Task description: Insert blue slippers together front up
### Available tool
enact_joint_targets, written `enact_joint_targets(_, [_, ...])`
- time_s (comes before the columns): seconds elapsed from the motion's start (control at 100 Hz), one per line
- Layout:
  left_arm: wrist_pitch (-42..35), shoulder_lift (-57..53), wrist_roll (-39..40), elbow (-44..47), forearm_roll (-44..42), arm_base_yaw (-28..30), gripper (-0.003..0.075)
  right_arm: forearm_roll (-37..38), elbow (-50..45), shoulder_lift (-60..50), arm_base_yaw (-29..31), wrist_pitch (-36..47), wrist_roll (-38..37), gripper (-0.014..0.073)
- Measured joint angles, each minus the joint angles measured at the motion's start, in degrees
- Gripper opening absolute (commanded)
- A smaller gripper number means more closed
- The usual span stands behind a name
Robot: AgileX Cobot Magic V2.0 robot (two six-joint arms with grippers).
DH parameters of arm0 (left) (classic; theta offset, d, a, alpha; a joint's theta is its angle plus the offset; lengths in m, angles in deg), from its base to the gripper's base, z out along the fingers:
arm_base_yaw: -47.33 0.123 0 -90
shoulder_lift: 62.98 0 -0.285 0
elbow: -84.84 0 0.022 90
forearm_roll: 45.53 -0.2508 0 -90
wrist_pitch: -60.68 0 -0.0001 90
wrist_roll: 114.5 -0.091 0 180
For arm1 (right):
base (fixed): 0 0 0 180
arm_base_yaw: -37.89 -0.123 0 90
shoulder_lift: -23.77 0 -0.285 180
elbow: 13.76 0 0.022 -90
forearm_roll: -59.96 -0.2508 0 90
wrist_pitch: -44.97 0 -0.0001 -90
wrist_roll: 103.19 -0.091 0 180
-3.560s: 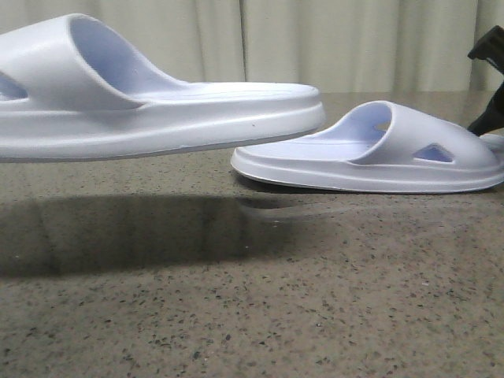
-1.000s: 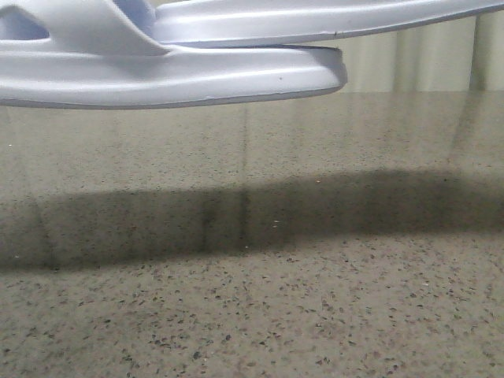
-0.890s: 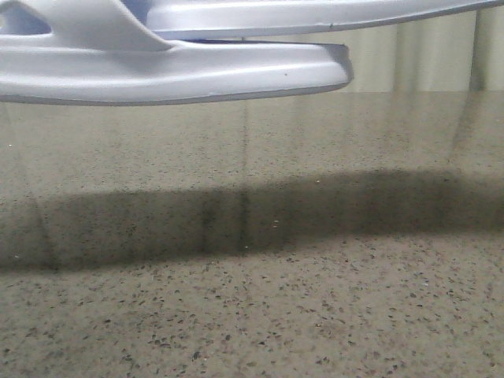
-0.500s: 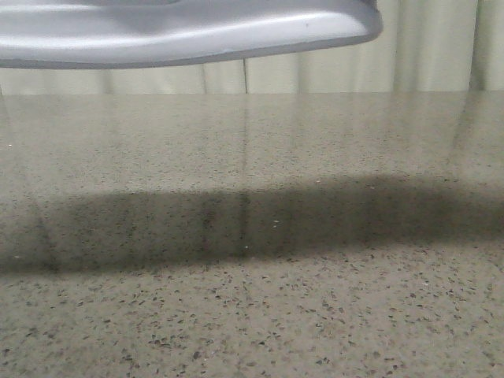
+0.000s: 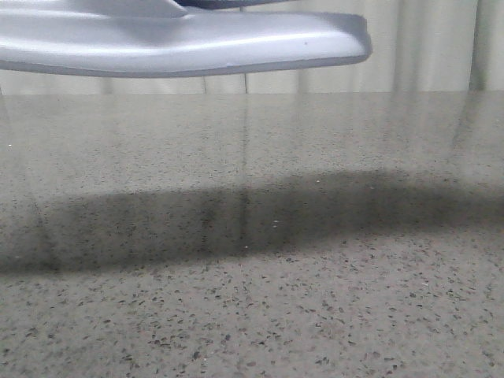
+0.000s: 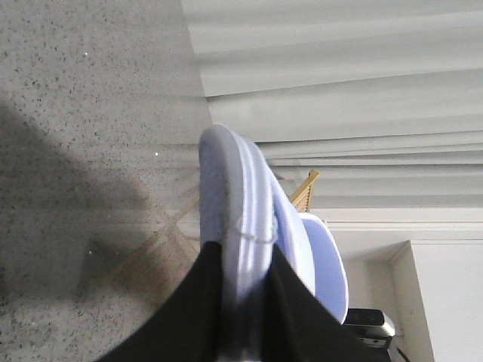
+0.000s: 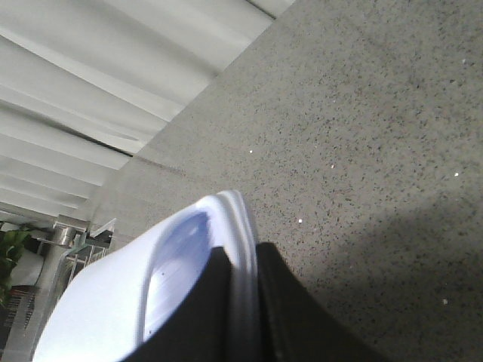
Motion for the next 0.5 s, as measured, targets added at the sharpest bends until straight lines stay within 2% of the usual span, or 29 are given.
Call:
enact_joint_targets(0.16, [0.3,0.0,0.0,0.0,0.0,0.0,0.0016,-4.5,0.0,1.4,0.1,-0.3,4.9,-0.0107])
enact_joint_targets(0.5, [0.8,0.0,-0.1,0.0,-0.1,0.3,0.0016,-9.1,0.0,4.1,0.3,-2.6,10.9,-0.0107])
